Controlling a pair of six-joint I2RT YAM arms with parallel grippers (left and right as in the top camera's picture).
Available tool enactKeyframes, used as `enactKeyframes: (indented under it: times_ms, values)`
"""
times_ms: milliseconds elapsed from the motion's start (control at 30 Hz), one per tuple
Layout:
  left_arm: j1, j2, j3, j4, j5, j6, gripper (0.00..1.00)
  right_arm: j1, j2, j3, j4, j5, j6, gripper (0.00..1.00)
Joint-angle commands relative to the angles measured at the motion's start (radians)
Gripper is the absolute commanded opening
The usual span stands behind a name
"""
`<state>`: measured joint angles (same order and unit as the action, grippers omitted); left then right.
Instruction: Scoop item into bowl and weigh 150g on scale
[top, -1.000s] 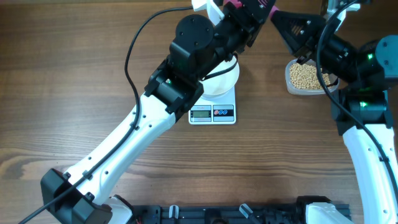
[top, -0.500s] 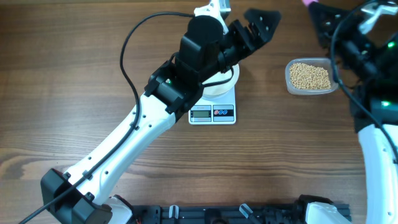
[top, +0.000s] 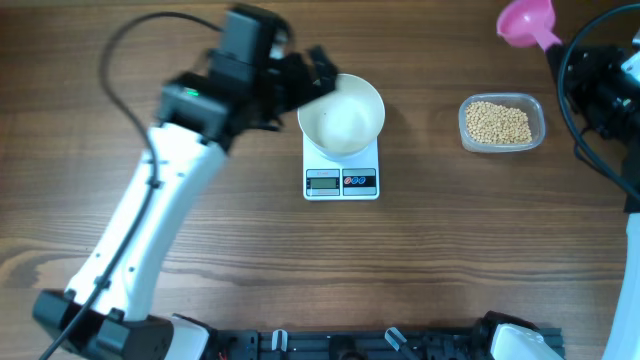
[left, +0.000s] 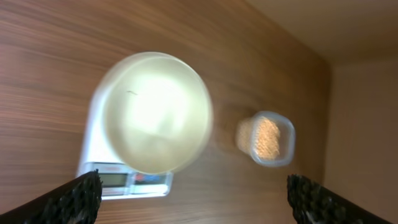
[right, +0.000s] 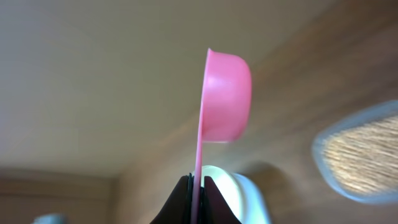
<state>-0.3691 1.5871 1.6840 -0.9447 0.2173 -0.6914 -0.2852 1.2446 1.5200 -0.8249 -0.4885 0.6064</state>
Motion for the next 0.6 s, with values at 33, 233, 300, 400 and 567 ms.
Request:
enactKeyframes:
  times_ms: [33, 233, 300, 400, 567]
  values:
    - [0.106, -0.031, 0.029, -0.061, 0.002, 0.059, 1.00, -0.002, 0.040, 0.028, -0.121, 0.118, -0.211, 0.04]
    - [0.165, -0.031, 0.029, -0.034, 0.000, 0.060, 1.00, -0.002, 0.074, 0.027, -0.233, 0.075, -0.357, 0.04]
    - [0.169, -0.031, 0.029, -0.016, -0.038, 0.060, 1.00, -0.002, 0.074, 0.027, -0.243, 0.045, -0.367, 0.04]
    - [0.169, -0.030, 0.029, -0.020, -0.164, 0.060, 1.00, -0.002, 0.074, 0.027, -0.238, 0.034, -0.353, 0.04]
    - [0.169, -0.022, 0.029, -0.098, -0.222, 0.098, 0.80, -0.002, 0.074, 0.027, -0.234, 0.035, -0.264, 0.04]
